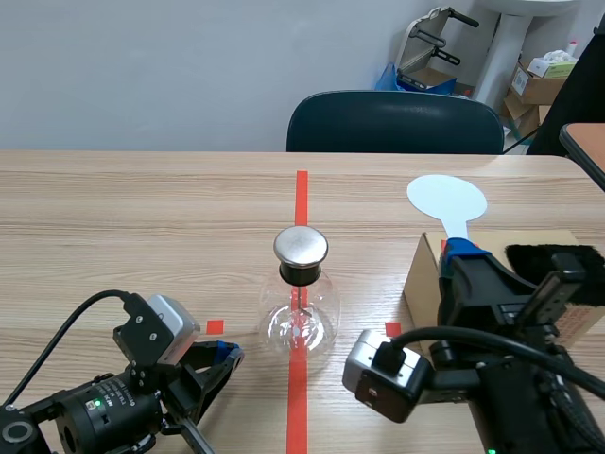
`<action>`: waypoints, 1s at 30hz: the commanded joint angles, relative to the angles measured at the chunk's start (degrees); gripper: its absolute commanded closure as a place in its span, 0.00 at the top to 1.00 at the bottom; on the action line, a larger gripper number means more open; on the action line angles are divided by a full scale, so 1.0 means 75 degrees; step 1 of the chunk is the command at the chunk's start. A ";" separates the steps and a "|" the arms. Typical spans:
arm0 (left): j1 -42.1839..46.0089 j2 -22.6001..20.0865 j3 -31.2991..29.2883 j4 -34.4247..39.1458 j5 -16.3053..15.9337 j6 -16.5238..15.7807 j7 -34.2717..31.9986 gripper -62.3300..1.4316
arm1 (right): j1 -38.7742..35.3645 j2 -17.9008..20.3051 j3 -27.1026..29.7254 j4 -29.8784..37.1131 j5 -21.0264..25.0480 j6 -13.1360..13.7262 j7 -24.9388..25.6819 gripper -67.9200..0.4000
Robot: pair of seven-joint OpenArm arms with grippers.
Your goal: Do the electroscope experiment
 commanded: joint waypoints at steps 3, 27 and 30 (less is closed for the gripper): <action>-0.0061 0.0038 -0.0020 0.0131 -0.0023 -0.0050 -0.0137 0.10 | -0.0472 0.0038 0.0460 0.0364 0.0146 -0.0385 0.0458 0.03; 0.1891 -0.2967 0.0006 0.3981 -0.0577 -0.0283 -0.1652 0.66 | -0.0058 -0.0026 0.2034 -0.1399 0.1772 -0.0996 0.3156 0.03; 0.1915 -0.2996 0.0143 0.4106 -0.0679 -0.0306 -0.1533 0.66 | 0.0146 -0.0029 0.2034 -0.1728 0.1772 -0.0996 0.3188 0.03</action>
